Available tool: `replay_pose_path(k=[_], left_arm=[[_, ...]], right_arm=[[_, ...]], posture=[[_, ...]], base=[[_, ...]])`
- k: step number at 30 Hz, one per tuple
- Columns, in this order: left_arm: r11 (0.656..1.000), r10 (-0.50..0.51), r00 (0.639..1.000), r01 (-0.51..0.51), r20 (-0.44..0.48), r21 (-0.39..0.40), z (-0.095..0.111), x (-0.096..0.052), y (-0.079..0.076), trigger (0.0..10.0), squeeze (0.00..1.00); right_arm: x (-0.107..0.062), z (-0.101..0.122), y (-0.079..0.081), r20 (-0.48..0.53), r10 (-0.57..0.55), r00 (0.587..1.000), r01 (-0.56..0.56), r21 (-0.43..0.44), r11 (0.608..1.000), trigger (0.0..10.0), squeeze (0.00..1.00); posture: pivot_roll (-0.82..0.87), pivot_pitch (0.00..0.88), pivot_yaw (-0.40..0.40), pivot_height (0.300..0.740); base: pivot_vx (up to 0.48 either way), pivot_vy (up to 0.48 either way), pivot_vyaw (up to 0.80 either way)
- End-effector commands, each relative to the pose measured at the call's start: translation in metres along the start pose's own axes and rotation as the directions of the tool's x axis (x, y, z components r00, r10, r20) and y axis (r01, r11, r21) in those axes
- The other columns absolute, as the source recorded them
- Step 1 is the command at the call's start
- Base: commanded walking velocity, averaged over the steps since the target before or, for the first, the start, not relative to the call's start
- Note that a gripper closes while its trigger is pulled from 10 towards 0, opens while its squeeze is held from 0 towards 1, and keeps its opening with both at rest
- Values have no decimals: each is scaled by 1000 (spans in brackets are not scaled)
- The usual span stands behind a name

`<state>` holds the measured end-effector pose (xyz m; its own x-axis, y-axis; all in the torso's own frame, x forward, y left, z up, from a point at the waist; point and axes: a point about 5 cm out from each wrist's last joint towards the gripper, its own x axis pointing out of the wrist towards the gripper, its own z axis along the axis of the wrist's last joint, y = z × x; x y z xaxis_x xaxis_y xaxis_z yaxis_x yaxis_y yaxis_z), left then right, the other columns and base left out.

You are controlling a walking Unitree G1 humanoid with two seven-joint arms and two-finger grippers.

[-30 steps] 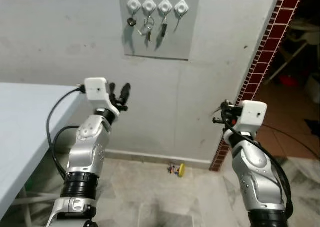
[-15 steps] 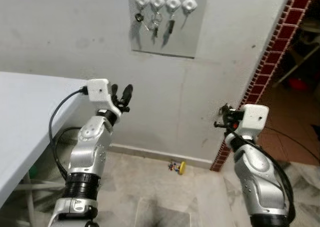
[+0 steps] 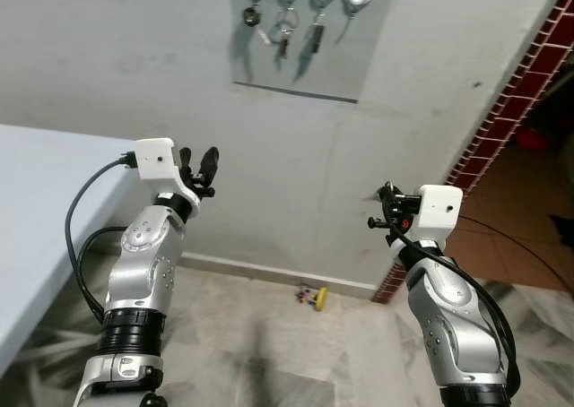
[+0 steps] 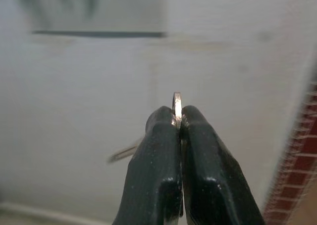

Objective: Hang keys on a hook

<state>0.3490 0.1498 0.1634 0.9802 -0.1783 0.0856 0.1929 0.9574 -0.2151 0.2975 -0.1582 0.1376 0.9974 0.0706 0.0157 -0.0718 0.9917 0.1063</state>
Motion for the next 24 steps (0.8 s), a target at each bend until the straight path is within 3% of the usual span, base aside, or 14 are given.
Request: replay_pose_path(k=[1,24], left_arm=[[1000,-12,1000,12,10,19,5,1,-1,10000,0],[1000,-3,1000,3,10,15,6,1,0,10000,0]], right_arm=[[1,7,0,24,0,1000,0,11,1000,10000,0],[1,6,2,17,9,1000,-9,14,1000,10000,0]], posture=[[-161,0,-52,740],[-160,0,-53,740]], base=[[341,0,0],[354,0,0]])
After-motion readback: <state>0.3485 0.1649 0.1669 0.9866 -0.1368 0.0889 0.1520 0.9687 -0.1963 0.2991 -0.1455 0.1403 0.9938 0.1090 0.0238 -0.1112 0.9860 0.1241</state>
